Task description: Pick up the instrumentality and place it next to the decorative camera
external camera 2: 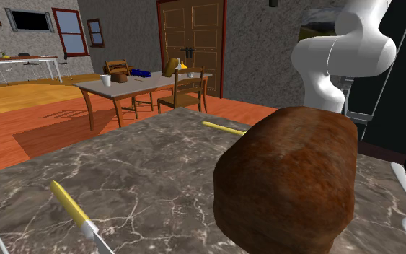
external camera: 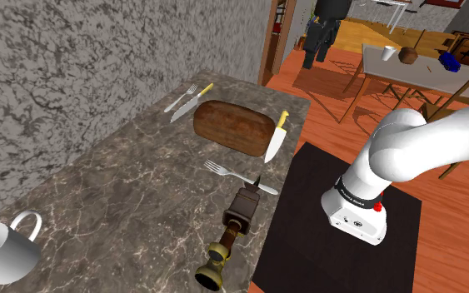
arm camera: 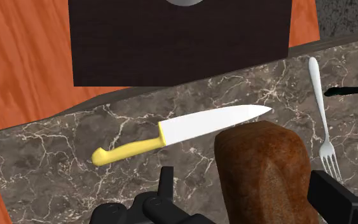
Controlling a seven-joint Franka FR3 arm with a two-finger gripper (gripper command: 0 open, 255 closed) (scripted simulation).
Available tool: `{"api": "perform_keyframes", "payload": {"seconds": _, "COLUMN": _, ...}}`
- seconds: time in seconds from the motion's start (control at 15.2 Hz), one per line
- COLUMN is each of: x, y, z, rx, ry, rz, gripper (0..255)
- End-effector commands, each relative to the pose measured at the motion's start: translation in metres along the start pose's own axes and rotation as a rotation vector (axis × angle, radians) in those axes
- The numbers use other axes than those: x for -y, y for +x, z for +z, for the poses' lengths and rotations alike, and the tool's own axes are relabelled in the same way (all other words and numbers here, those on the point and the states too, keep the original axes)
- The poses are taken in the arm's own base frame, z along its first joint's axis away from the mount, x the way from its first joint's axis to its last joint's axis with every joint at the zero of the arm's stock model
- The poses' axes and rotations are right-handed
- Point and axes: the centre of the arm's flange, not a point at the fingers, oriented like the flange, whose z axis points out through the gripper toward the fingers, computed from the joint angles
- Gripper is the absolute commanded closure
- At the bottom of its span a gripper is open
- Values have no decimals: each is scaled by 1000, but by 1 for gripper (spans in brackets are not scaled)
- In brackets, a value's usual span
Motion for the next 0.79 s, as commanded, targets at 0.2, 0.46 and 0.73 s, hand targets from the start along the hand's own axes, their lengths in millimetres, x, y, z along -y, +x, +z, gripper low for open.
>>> {"api": "perform_keyframes", "payload": {"seconds": 0.2, "x": 23, "y": 25, "z": 19, "rx": -4, "ry": 7, "rz": 104, "gripper": 0}}
{"api": "perform_keyframes", "payload": {"seconds": 0.46, "x": 49, "y": 62, "z": 43, "rx": -9, "ry": 17, "rz": 242, "gripper": 0}}
{"api": "perform_keyframes", "payload": {"seconds": 0.73, "x": 70, "y": 102, "z": 67, "rx": -14, "ry": 27, "rz": 380, "gripper": 0}}
